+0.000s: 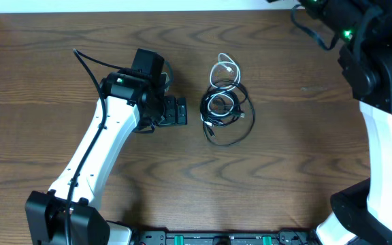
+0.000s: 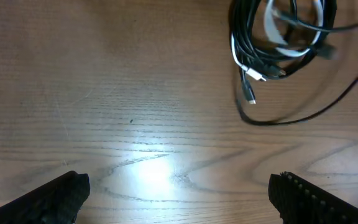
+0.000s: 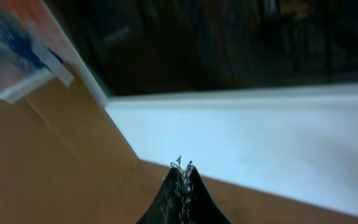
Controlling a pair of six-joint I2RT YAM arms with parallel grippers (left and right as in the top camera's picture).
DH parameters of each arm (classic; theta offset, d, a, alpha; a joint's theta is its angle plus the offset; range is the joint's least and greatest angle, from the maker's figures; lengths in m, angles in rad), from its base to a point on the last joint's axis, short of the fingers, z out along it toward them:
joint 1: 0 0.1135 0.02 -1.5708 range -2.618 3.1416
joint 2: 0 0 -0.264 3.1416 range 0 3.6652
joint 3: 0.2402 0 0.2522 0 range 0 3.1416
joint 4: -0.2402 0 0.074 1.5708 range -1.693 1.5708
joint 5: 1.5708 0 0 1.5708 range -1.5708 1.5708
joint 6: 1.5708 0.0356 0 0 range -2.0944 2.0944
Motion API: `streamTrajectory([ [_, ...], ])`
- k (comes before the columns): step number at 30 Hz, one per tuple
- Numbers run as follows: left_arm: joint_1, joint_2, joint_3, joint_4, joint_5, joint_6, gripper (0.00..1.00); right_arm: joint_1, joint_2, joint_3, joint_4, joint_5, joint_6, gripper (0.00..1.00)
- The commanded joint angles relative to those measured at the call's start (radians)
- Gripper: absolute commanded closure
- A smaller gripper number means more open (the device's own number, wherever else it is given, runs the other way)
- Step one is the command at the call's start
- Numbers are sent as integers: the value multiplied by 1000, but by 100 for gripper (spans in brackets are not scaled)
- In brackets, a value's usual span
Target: Untangle cables
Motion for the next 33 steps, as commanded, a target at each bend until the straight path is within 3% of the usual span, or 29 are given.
streamTrajectory([
  [1, 0, 8, -5, -3, -3, -6, 2, -1, 6, 42, -9, 34, 5, 99],
  [4, 0, 8, -5, -3, -3, -6, 2, -1, 7, 42, -89, 79, 5, 94],
  [8, 0, 8, -5, -3, -3, -6, 2, -1, 18, 21, -261, 151, 1, 58],
  [11, 0, 8, -5, -4, -2, -29, 2, 0, 24, -22, -395, 153, 1, 44],
  [12, 0, 8, -5, -7, 10, -31, 2, 0, 26, -37, -433, 153, 1, 35],
  [15, 0, 8, -5, -3, 77, -17, 2, 0, 29, -109, -534, 154, 1, 14],
  [16, 0, 8, -5, 6, 151, 20, 2, -1, 29, -156, -565, 164, 1, 2],
  [19, -17, 14, -5, 12, 246, 56, 2, -3, 29, -245, -574, 176, 2, 1],
  [25, -110, 88, -7, 16, 229, 71, 2, -31, 29, -361, -527, 164, 13, 1],
  [33, -199, 193, -7, 72, 193, 70, 2, -84, 29, -372, -559, 164, 13, 1],
])
